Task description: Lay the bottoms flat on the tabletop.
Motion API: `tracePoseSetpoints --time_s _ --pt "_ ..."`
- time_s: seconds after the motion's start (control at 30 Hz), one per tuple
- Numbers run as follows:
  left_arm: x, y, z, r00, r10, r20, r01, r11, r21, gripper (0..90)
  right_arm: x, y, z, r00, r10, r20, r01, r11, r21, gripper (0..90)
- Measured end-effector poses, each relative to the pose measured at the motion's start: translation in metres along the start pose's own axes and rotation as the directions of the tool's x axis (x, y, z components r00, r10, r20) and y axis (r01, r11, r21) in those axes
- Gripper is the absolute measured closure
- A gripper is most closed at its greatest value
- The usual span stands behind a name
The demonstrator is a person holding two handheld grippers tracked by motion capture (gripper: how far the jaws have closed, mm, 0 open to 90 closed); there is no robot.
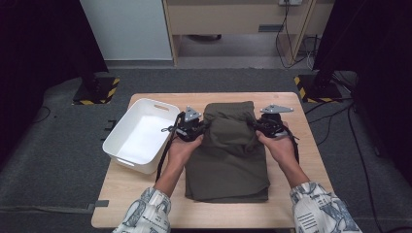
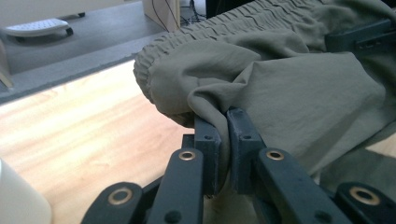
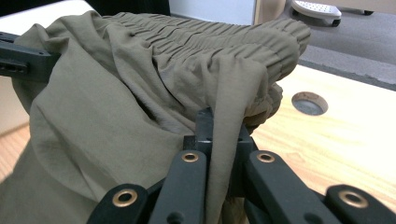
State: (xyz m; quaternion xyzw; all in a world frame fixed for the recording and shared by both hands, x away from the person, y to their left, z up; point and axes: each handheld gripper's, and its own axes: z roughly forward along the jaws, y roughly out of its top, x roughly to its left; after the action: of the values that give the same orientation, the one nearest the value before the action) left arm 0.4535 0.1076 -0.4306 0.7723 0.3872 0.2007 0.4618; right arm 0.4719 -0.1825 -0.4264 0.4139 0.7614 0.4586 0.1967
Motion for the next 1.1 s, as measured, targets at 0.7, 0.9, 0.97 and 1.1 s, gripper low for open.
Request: tracePoseSetpoints --time_s 0.7,0.9,0.97,1.1 --pt "-0.018 -0.087 0.003 0.9967 -0.005 0.08 -0.003 0.9946 0.104 81.2 0.024 -0.067 0.004 0.9962 -0.049 -0.073 0.058 0.99 0.126 76.4" --pt "-0.022 -0.096 0.009 0.9968 0.002 0.081 -0.014 0.9902 0.139 81.4 0.028 -0.078 0.0 0.9973 -0.06 -0.043 0.065 0.988 0.137 58.2" --pt "-0.023 -0.099 0.012 0.9969 0.005 0.079 -0.016 0.9887 0.149 81.4 0.028 -0.081 -0.002 0.9978 -0.05 -0.044 0.056 0.988 0.143 52.6" --pt "-0.023 -0.103 0.017 0.9971 -0.016 0.075 0.005 0.9885 0.151 81.5 0.028 -0.086 -0.006 0.9984 -0.015 -0.055 0.024 0.986 0.162 55.7"
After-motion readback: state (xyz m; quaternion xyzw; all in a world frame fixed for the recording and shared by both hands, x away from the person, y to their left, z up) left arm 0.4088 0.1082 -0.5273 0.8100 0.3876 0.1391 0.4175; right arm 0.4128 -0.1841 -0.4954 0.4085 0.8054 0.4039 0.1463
